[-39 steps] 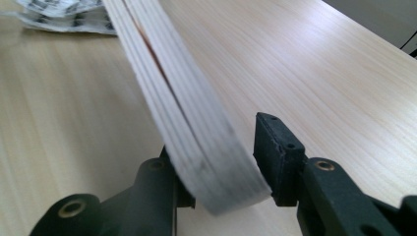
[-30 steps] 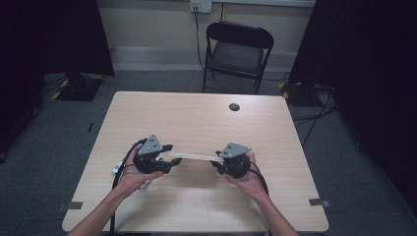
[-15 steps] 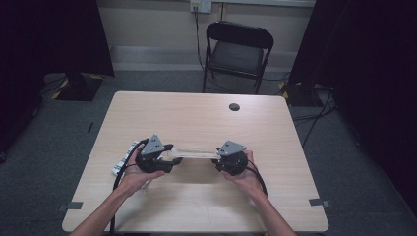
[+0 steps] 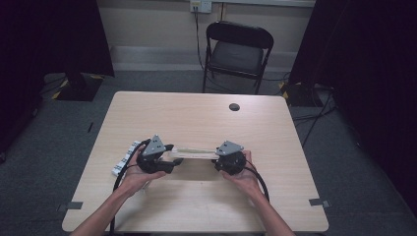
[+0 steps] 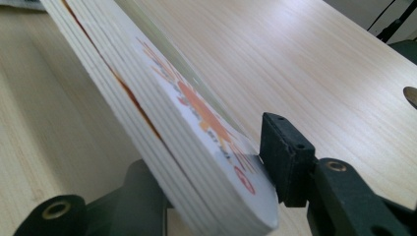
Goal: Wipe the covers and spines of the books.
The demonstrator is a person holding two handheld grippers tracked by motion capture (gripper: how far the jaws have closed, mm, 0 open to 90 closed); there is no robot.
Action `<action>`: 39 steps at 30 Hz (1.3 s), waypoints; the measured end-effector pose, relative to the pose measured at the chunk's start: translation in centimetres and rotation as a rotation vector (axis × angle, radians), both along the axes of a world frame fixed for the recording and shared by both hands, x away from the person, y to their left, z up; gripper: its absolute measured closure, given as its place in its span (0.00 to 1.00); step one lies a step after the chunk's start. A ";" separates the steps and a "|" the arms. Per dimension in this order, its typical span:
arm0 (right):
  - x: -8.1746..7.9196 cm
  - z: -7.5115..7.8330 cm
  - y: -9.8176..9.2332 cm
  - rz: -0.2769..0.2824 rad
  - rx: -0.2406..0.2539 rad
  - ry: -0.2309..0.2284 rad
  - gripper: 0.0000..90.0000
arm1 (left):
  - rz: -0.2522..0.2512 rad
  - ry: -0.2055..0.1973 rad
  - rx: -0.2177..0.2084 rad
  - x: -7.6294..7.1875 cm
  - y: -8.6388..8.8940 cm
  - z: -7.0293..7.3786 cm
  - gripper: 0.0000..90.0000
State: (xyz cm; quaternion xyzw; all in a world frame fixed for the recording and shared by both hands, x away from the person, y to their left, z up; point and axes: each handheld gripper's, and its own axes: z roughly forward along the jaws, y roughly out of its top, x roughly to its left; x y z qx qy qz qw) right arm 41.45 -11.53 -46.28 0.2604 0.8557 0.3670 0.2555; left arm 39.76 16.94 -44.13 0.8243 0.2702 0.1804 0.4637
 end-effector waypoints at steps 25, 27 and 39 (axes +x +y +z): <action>-0.1 -0.1 -1.5 0.063 0.093 0.127 0.38 | 0.001 0.097 -0.045 -0.7 1.0 -0.9 0.40; -0.2 -0.1 -1.7 0.067 0.105 0.139 0.36 | 0.004 0.123 -0.043 -0.8 1.3 -1.3 0.38; -1.1 -0.5 -3.5 0.084 0.113 0.259 0.29 | -0.009 0.197 -0.066 -0.6 1.4 -1.7 0.37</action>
